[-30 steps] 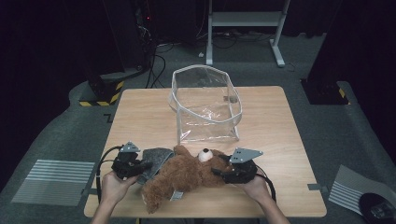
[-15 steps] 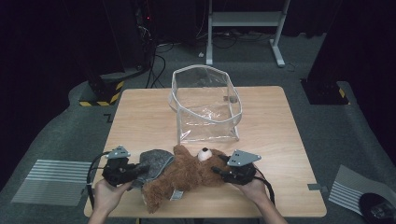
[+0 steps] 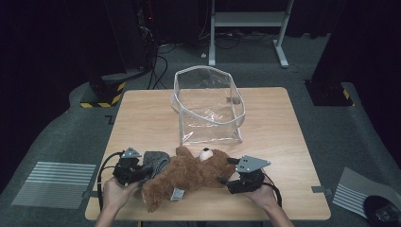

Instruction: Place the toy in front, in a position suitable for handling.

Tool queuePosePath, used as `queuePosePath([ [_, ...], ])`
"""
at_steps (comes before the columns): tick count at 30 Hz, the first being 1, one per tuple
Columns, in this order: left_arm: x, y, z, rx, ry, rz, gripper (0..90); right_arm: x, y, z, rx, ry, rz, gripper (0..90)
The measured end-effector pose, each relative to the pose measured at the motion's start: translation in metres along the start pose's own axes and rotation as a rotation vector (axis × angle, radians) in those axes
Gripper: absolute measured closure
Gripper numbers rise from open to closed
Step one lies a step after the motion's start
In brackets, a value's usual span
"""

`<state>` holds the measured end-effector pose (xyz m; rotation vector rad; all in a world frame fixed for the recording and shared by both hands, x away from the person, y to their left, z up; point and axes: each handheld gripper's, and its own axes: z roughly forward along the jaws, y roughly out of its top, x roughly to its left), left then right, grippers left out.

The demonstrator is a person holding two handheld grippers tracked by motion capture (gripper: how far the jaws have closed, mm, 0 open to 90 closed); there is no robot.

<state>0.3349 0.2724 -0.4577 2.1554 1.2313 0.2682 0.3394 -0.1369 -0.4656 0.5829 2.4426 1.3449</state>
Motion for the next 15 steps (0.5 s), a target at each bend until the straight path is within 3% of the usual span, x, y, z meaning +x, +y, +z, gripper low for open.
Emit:
queuePosePath([
  [4, 0.011, -0.009, -0.008, -0.008, 0.029, -0.04, 78.2, 0.005, -0.001, 0.01, 0.013, -0.009, -0.017, 18.7],
  [8, 0.015, -0.015, -0.016, -0.038, 0.024, -0.083, 77.9, 0.007, 0.0, 0.014, 0.033, -0.013, -0.014, 17.6],
  [12, 0.015, -0.02, -0.018, -0.026, 0.015, -0.084, 77.8, 0.008, -0.002, 0.013, 0.042, -0.018, -0.013, 18.9],
  [15, 0.012, -0.02, -0.009, -0.008, 0.016, -0.084, 77.5, 0.009, -0.003, 0.016, 0.056, -0.042, -0.021, 23.0],
])
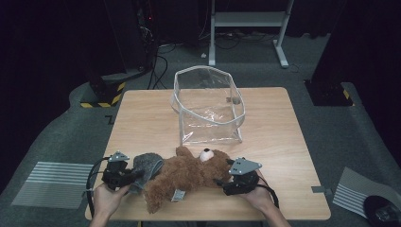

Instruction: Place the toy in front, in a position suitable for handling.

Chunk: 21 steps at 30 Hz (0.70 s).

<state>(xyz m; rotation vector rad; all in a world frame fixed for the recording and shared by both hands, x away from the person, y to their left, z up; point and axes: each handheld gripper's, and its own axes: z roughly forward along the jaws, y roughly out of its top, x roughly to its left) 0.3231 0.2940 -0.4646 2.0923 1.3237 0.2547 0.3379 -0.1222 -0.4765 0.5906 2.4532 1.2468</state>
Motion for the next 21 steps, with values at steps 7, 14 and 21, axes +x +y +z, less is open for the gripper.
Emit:
queuePosePath([
  [7, 0.006, 0.021, 0.029, 0.001, 0.024, -0.011, 77.5, 0.006, 0.001, 0.005, -0.004, -0.05, -0.008, 41.0],
  [14, 0.014, 0.047, 0.046, 0.009, 0.047, -0.016, 77.7, 0.006, 0.008, 0.017, -0.033, -0.046, 0.028, 43.4],
  [21, 0.025, 0.069, 0.054, 0.01, 0.059, -0.017, 77.7, -0.008, 0.018, 0.028, -0.036, -0.004, 0.122, 38.2],
])
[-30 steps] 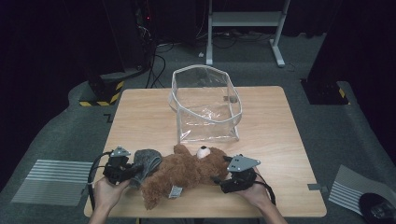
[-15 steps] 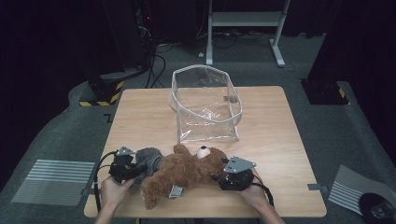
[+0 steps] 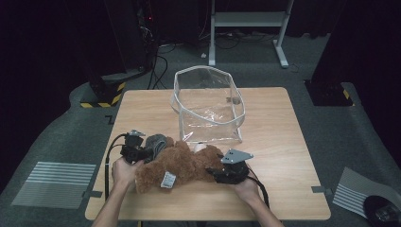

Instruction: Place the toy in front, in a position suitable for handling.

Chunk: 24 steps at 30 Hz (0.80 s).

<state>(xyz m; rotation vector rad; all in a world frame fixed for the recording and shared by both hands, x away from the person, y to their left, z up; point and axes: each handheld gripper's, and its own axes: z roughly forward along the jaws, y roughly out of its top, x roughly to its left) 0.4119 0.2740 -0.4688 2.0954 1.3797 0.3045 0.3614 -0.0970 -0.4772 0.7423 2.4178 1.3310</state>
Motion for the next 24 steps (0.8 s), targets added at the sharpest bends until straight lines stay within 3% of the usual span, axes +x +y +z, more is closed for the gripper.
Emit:
queuePosePath([
  [5, 0.004, -0.004, -0.024, -0.053, -0.014, -0.001, 77.6, -0.006, -0.001, -0.01, -0.037, 0.053, 0.043, 28.7],
  [6, 0.003, -0.006, -0.038, -0.073, -0.03, -0.002, 77.6, -0.012, -0.002, -0.016, -0.062, 0.094, 0.079, 23.9],
  [9, 0.0, -0.009, -0.052, -0.094, -0.044, 0.006, 77.6, -0.018, -0.003, -0.02, -0.071, 0.125, 0.101, 21.5],
  [10, -0.006, -0.012, -0.067, -0.115, -0.063, 0.024, 77.6, -0.023, -0.003, -0.022, -0.06, 0.137, 0.114, 19.3],
  [11, -0.006, -0.012, -0.067, -0.115, -0.063, 0.024, 77.6, -0.023, -0.003, -0.022, -0.06, 0.137, 0.114, 19.3],
  [12, -0.013, -0.014, -0.082, -0.13, -0.076, 0.044, 77.6, -0.027, -0.005, -0.021, -0.054, 0.149, 0.13, 18.1],
  [13, -0.013, -0.014, -0.082, -0.13, -0.076, 0.044, 77.6, -0.028, -0.006, -0.021, -0.055, 0.152, 0.133, 18.1],
  [14, -0.023, -0.016, -0.097, -0.14, -0.108, 0.061, 77.6, -0.029, -0.006, -0.02, -0.05, 0.155, 0.136, 18.0],
  [15, -0.023, -0.016, -0.097, -0.14, -0.108, 0.061, 77.6, -0.029, -0.006, -0.02, -0.05, 0.155, 0.136, 18.0],
  [16, -0.034, -0.016, -0.106, -0.137, -0.129, 0.09, 77.6, -0.029, -0.007, -0.016, -0.028, 0.165, 0.138, 17.5],
  [17, -0.034, -0.016, -0.106, -0.137, -0.129, 0.09, 77.6, -0.029, -0.007, -0.016, -0.028, 0.165, 0.138, 17.5],
  [18, -0.045, -0.013, -0.111, -0.112, -0.163, 0.117, 77.6, -0.028, -0.007, -0.011, -0.009, 0.172, 0.139, 17.0],
  [19, -0.045, -0.013, -0.111, -0.112, -0.163, 0.117, 77.6, -0.028, -0.007, -0.011, -0.009, 0.172, 0.139, 17.0],
  [20, -0.058, -0.01, -0.107, -0.067, -0.194, 0.14, 77.6, -0.028, -0.007, -0.008, -0.007, 0.17, 0.144, 17.1],
  [21, -0.058, -0.01, -0.107, -0.067, -0.194, 0.14, 77.6, -0.028, -0.007, -0.007, -0.01, 0.166, 0.144, 17.3],
  [22, -0.068, -0.009, -0.099, -0.022, -0.178, 0.172, 77.6, -0.028, -0.007, -0.007, -0.012, 0.161, 0.143, 17.5],
  [23, -0.068, -0.009, -0.099, -0.022, -0.178, 0.172, 77.6, -0.028, -0.007, -0.007, -0.012, 0.161, 0.143, 17.5],
  [24, -0.073, -0.008, -0.087, 0.03, -0.166, 0.197, 77.6, -0.027, -0.008, -0.007, -0.011, 0.147, 0.136, 18.4],
])
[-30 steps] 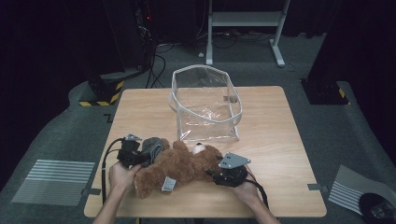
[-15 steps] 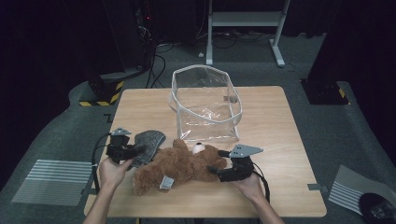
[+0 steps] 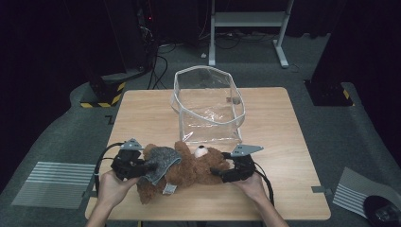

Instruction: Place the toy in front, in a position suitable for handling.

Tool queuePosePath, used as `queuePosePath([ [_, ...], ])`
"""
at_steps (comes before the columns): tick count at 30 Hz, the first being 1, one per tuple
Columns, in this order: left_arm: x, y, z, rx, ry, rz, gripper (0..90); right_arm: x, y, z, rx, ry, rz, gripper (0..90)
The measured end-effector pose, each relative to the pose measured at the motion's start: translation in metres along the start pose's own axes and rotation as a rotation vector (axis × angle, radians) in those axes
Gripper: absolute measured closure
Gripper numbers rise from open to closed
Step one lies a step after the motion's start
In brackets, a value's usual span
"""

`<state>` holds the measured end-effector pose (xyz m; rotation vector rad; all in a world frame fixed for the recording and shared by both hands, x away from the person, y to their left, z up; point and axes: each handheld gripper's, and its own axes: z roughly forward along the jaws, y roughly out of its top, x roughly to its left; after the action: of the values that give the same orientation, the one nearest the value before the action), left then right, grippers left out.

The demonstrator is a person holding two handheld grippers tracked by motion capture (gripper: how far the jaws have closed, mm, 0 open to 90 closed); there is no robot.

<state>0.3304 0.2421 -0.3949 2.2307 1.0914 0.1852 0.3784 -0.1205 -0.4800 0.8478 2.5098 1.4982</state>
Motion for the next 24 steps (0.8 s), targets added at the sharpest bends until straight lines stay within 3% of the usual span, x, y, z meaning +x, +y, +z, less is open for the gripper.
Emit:
queuePosePath([
  [5, -0.001, -0.006, 0.003, 0.027, 0.012, 0.004, 77.7, 0.002, -0.002, -0.001, 0.008, -0.024, -0.015, 19.6],
  [6, -0.001, -0.013, -0.001, 0.055, 0.045, 0.01, 77.8, 0.002, -0.002, -0.001, 0.012, -0.031, -0.015, 19.8],
  [10, 0.004, -0.029, -0.01, 0.065, 0.076, -0.02, 77.8, 0.002, -0.004, -0.001, 0.015, -0.039, -0.015, 20.5],
  [12, 0.003, -0.04, -0.021, 0.016, 0.073, -0.047, 77.7, 0.001, -0.004, -0.001, 0.011, -0.039, -0.012, 20.8],
  [13, 0.003, -0.04, -0.021, 0.016, 0.073, -0.047, 77.7, 0.001, -0.004, -0.001, 0.011, -0.039, -0.012, 20.8],
  [14, -0.004, -0.041, -0.027, -0.023, 0.054, -0.04, 77.7, 0.002, -0.004, -0.001, 0.007, -0.042, -0.012, 21.1],
  [15, -0.004, -0.041, -0.027, -0.023, 0.054, -0.04, 77.6, 0.002, -0.004, -0.001, 0.007, -0.042, -0.012, 21.1],
  [16, -0.019, -0.038, -0.028, -0.049, 0.051, -0.006, 77.5, 0.001, -0.003, 0.0, 0.002, -0.045, -0.007, 21.1],
  [17, -0.019, -0.038, -0.028, -0.049, 0.051, -0.006, 77.4, 0.001, -0.003, 0.0, 0.003, -0.045, -0.007, 21.1],
  [18, -0.028, -0.033, -0.024, -0.04, 0.066, 0.013, 77.3, 0.001, -0.002, 0.0, 0.003, -0.048, -0.006, 21.2],
  [19, -0.028, -0.033, -0.024, -0.04, 0.066, 0.013, 77.3, 0.001, -0.002, 0.0, 0.003, -0.048, -0.006, 21.2],
  [20, -0.032, -0.029, -0.013, -0.009, 0.092, 0.02, 77.2, 0.001, -0.002, 0.0, 0.004, -0.057, -0.008, 21.6],
  [21, -0.032, -0.029, -0.013, -0.009, 0.092, 0.02, 77.2, 0.001, -0.001, -0.001, 0.002, -0.059, -0.01, 21.7],
  [22, -0.027, -0.028, 0.0, 0.016, 0.125, 0.01, 77.2, 0.001, -0.001, -0.001, 0.0, -0.061, -0.012, 21.9],
  [24, -0.019, -0.028, 0.008, 0.019, 0.139, -0.009, 77.2, 0.001, -0.001, -0.001, -0.004, -0.059, -0.013, 23.4],
])
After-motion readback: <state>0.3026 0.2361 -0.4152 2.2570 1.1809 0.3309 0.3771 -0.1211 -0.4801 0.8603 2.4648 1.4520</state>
